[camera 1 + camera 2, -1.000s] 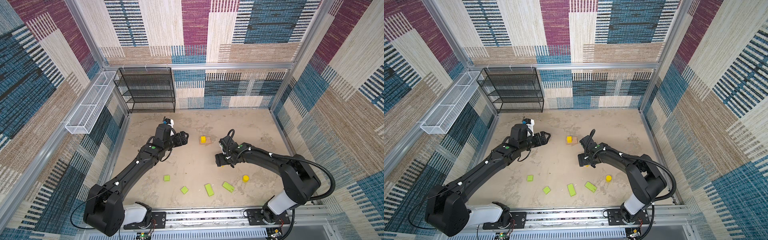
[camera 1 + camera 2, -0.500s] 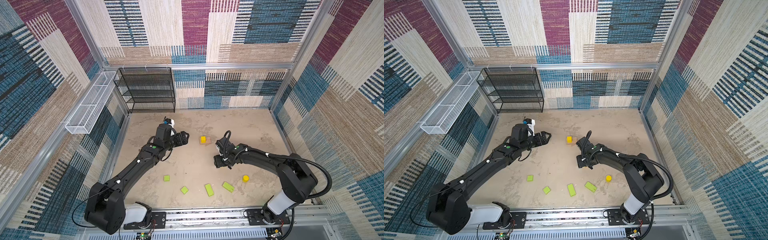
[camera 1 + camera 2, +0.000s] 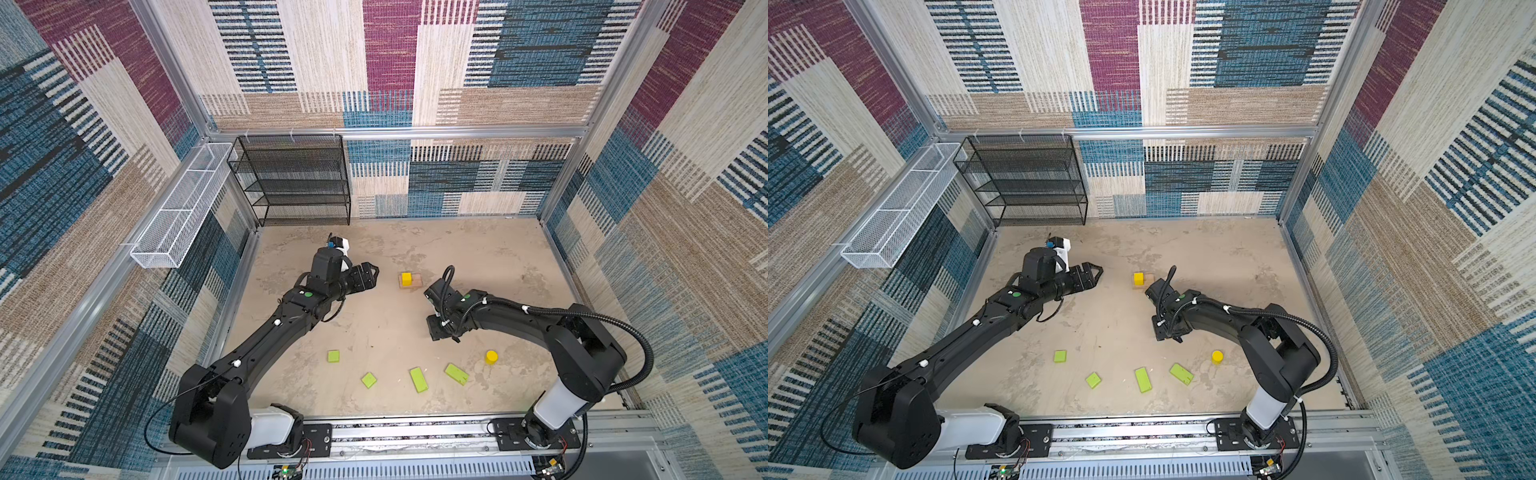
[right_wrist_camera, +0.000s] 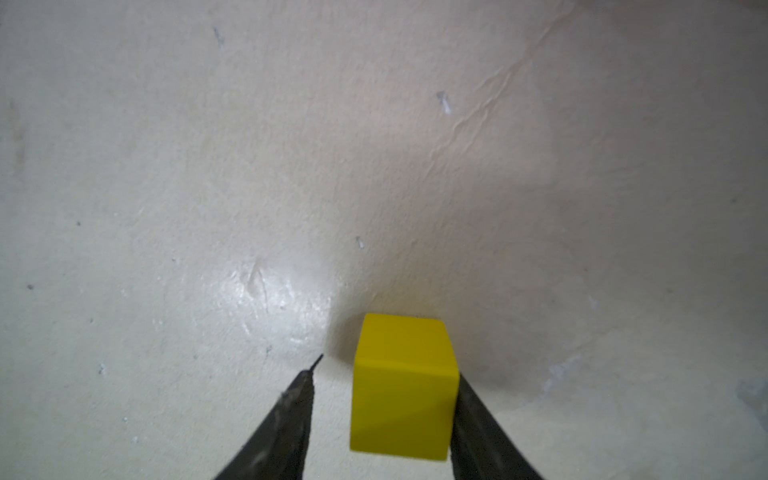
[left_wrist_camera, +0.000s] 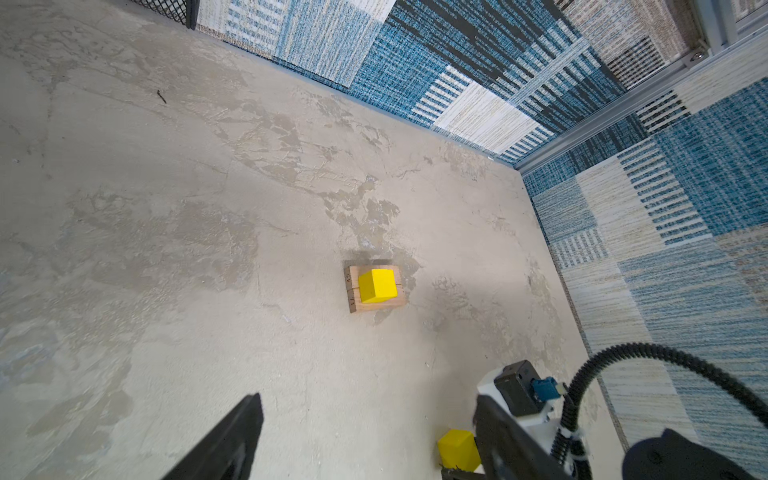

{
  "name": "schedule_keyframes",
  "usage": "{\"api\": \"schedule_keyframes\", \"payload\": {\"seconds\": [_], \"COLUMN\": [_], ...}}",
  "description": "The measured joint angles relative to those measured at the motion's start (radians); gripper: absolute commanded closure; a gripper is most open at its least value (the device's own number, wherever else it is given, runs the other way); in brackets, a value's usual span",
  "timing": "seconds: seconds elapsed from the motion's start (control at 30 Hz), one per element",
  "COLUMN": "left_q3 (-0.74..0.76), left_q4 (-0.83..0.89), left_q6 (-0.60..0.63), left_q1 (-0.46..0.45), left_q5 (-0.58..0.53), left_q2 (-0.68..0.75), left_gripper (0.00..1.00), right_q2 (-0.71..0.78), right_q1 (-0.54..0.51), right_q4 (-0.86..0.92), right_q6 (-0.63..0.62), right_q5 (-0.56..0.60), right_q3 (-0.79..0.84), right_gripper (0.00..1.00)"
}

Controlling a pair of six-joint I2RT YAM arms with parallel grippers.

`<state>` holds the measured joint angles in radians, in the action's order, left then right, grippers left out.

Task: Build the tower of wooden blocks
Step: 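Lower the right gripper and close it on the yellow cube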

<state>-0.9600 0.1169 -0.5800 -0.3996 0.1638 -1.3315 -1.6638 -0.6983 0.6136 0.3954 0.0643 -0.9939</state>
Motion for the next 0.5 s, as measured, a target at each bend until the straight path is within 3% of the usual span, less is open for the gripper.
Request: {"api": "schedule_keyframes", "payload": {"seconds": [0.3, 0.5], "left_q3": [0.000, 0.000], "left_q4": [-0.002, -0.006], "left_q6": [0.000, -0.001], "left_q1": [0.000, 0.001], "left_q5": [0.001, 0.004], "left_q2": [-0.009, -0.013], "left_gripper": [0.15, 0.15], "right_q2": [0.000, 0.000], "right_q1": [-0.004, -0.007], "right_q4": [0.017, 0.025], "right_q6": [0.008, 0.008], "right_q5": [0.031, 0.037], "right_q3": [-0.014, -0.015], "right_gripper": [0.54, 0.64]}}
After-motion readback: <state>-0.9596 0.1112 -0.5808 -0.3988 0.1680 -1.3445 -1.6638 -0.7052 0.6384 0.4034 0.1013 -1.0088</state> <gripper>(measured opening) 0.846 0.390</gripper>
